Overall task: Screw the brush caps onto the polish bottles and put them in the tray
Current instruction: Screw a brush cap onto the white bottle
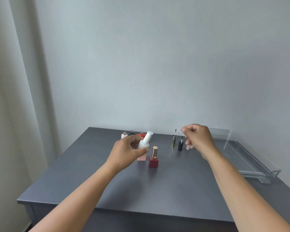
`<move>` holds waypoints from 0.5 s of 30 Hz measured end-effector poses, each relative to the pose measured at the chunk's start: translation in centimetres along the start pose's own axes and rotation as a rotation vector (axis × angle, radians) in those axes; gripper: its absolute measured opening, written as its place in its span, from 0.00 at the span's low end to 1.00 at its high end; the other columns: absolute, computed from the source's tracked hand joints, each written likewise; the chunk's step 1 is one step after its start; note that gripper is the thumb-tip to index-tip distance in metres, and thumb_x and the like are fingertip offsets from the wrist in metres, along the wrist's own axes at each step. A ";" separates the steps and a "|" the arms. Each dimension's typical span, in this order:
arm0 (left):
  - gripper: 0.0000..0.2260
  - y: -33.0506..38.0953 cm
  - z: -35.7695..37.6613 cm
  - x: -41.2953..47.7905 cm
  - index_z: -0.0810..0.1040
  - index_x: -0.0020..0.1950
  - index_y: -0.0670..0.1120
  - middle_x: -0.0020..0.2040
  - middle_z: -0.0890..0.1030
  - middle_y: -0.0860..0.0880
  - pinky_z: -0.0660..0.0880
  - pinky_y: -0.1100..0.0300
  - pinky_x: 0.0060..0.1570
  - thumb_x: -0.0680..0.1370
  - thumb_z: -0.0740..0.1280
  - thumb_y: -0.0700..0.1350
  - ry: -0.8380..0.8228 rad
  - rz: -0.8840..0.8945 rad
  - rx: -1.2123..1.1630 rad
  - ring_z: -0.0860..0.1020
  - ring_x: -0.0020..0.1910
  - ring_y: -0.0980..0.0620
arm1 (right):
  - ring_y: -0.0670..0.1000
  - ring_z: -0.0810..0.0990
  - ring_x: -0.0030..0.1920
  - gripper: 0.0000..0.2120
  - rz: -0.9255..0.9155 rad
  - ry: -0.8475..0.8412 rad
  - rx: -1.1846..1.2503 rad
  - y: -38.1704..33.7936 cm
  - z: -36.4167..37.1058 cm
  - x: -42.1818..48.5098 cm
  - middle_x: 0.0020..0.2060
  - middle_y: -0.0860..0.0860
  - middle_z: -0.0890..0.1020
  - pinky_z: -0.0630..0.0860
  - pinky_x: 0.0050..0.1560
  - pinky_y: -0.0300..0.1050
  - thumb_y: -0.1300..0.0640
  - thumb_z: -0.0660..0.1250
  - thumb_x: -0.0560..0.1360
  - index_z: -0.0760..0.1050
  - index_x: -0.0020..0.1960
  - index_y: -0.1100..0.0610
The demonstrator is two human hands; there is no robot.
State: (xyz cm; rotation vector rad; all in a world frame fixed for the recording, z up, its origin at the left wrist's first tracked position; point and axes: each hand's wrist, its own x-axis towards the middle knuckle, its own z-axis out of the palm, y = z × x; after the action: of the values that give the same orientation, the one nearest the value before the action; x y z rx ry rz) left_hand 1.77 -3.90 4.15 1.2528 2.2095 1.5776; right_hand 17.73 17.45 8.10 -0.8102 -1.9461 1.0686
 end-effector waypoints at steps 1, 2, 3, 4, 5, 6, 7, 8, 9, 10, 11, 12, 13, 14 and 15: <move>0.11 -0.4 0.1 0.0 0.82 0.50 0.60 0.45 0.82 0.58 0.71 0.71 0.43 0.69 0.77 0.52 -0.001 -0.007 0.006 0.79 0.44 0.62 | 0.47 0.77 0.23 0.05 0.028 0.022 -0.033 0.9 0.2 0.4 0.31 0.50 0.80 0.72 0.26 0.42 0.58 0.68 0.75 0.80 0.40 0.54; 0.12 -0.8 0.3 0.0 0.83 0.51 0.59 0.45 0.82 0.57 0.72 0.70 0.43 0.69 0.77 0.52 -0.010 -0.024 0.007 0.79 0.43 0.60 | 0.47 0.78 0.24 0.05 0.058 0.045 -0.068 1.9 0.4 0.6 0.30 0.49 0.80 0.72 0.26 0.41 0.59 0.68 0.74 0.80 0.40 0.54; 0.12 -1.2 0.5 0.0 0.83 0.51 0.59 0.44 0.82 0.56 0.73 0.68 0.43 0.69 0.77 0.51 -0.027 -0.046 0.002 0.79 0.42 0.59 | 0.47 0.78 0.24 0.05 0.087 0.063 -0.101 2.8 0.6 0.9 0.30 0.49 0.80 0.73 0.25 0.41 0.59 0.67 0.73 0.80 0.40 0.54; 0.13 -1.5 0.7 0.0 0.83 0.51 0.58 0.43 0.83 0.56 0.74 0.67 0.42 0.68 0.78 0.51 -0.049 -0.068 0.000 0.80 0.40 0.59 | 0.46 0.78 0.25 0.04 0.112 0.072 -0.132 3.6 0.8 1.0 0.29 0.49 0.81 0.73 0.25 0.40 0.59 0.67 0.73 0.80 0.40 0.54; 0.13 -1.8 0.8 0.0 0.83 0.51 0.57 0.42 0.83 0.55 0.75 0.66 0.42 0.68 0.78 0.51 -0.067 -0.084 0.004 0.79 0.39 0.60 | 0.46 0.79 0.26 0.04 0.133 0.073 -0.156 4.4 1.0 1.1 0.30 0.49 0.81 0.74 0.25 0.40 0.59 0.67 0.72 0.80 0.41 0.54; 0.13 -2.2 1.0 0.0 0.83 0.50 0.56 0.42 0.83 0.55 0.76 0.66 0.42 0.67 0.79 0.51 -0.080 -0.094 0.014 0.79 0.38 0.61 | 0.46 0.80 0.27 0.03 0.155 0.068 -0.173 5.1 1.3 1.1 0.31 0.50 0.82 0.75 0.25 0.40 0.59 0.67 0.72 0.80 0.41 0.54; 0.12 -2.4 1.2 0.0 0.83 0.48 0.56 0.42 0.84 0.55 0.76 0.66 0.42 0.67 0.79 0.51 -0.087 -0.102 0.025 0.79 0.37 0.62 | 0.47 0.81 0.28 0.02 0.178 0.061 -0.186 5.6 1.5 1.2 0.31 0.50 0.82 0.77 0.26 0.42 0.59 0.68 0.72 0.79 0.42 0.54; 0.11 -2.6 1.3 -0.1 0.82 0.46 0.56 0.41 0.84 0.56 0.77 0.66 0.41 0.67 0.78 0.51 -0.092 -0.106 0.038 0.79 0.37 0.63 | 0.48 0.81 0.29 0.02 0.200 0.056 -0.199 6.0 1.7 1.2 0.32 0.50 0.82 0.79 0.28 0.44 0.58 0.68 0.72 0.78 0.44 0.55; 0.10 -2.8 1.5 -0.1 0.82 0.45 0.56 0.40 0.84 0.57 0.77 0.67 0.40 0.66 0.78 0.52 -0.095 -0.110 0.049 0.79 0.36 0.63 | 0.50 0.81 0.29 0.03 0.219 0.052 -0.213 6.3 2.0 1.1 0.32 0.50 0.82 0.80 0.30 0.46 0.58 0.69 0.71 0.78 0.45 0.55; 0.09 -3.0 1.6 -0.1 0.82 0.44 0.56 0.39 0.84 0.59 0.77 0.67 0.40 0.66 0.77 0.52 -0.098 -0.112 0.061 0.79 0.36 0.64 | 0.51 0.82 0.30 0.05 0.231 0.047 -0.222 6.5 2.2 1.1 0.33 0.50 0.81 0.80 0.32 0.47 0.59 0.69 0.71 0.77 0.47 0.55; 0.09 -3.1 1.7 -0.1 0.82 0.43 0.56 0.38 0.84 0.61 0.77 0.67 0.40 0.66 0.77 0.52 -0.098 -0.113 0.075 0.79 0.36 0.64 | 0.51 0.82 0.30 0.07 0.236 0.039 -0.230 6.7 2.5 1.1 0.34 0.49 0.81 0.80 0.32 0.47 0.58 0.69 0.71 0.76 0.49 0.55; 0.08 -3.3 1.8 -0.1 0.82 0.43 0.56 0.37 0.83 0.63 0.77 0.67 0.39 0.66 0.76 0.52 -0.097 -0.112 0.091 0.79 0.35 0.65 | 0.52 0.82 0.31 0.10 0.234 0.031 -0.243 6.8 2.7 1.1 0.36 0.47 0.79 0.80 0.32 0.47 0.58 0.69 0.72 0.74 0.53 0.55; 0.08 -3.4 1.8 -0.2 0.82 0.42 0.56 0.37 0.82 0.64 0.75 0.68 0.39 0.66 0.76 0.53 -0.095 -0.109 0.107 0.79 0.35 0.65 | 0.52 0.83 0.32 0.13 0.227 0.024 -0.264 6.9 2.9 1.2 0.36 0.46 0.78 0.80 0.33 0.47 0.58 0.69 0.72 0.73 0.55 0.54; 0.08 -3.5 1.9 -0.2 0.81 0.42 0.56 0.36 0.82 0.66 0.73 0.69 0.38 0.66 0.75 0.53 -0.097 -0.106 0.118 0.78 0.35 0.66 | 0.53 0.83 0.32 0.14 0.219 0.020 -0.284 6.9 3.1 1.2 0.37 0.45 0.76 0.80 0.33 0.46 0.57 0.69 0.73 0.73 0.58 0.54; 0.08 -3.6 2.0 -0.3 0.81 0.42 0.56 0.36 0.82 0.66 0.72 0.69 0.38 0.66 0.75 0.54 -0.101 -0.104 0.127 0.78 0.35 0.66 | 0.52 0.83 0.32 0.15 0.213 0.019 -0.301 6.9 3.2 1.3 0.37 0.45 0.76 0.79 0.33 0.46 0.57 0.69 0.73 0.72 0.59 0.54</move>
State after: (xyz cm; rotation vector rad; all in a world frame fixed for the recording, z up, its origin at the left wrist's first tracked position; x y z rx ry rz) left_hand 1.08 -3.05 0.15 1.1996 2.3019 1.3258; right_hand 15.50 20.32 1.25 -1.2101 -2.0677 0.8925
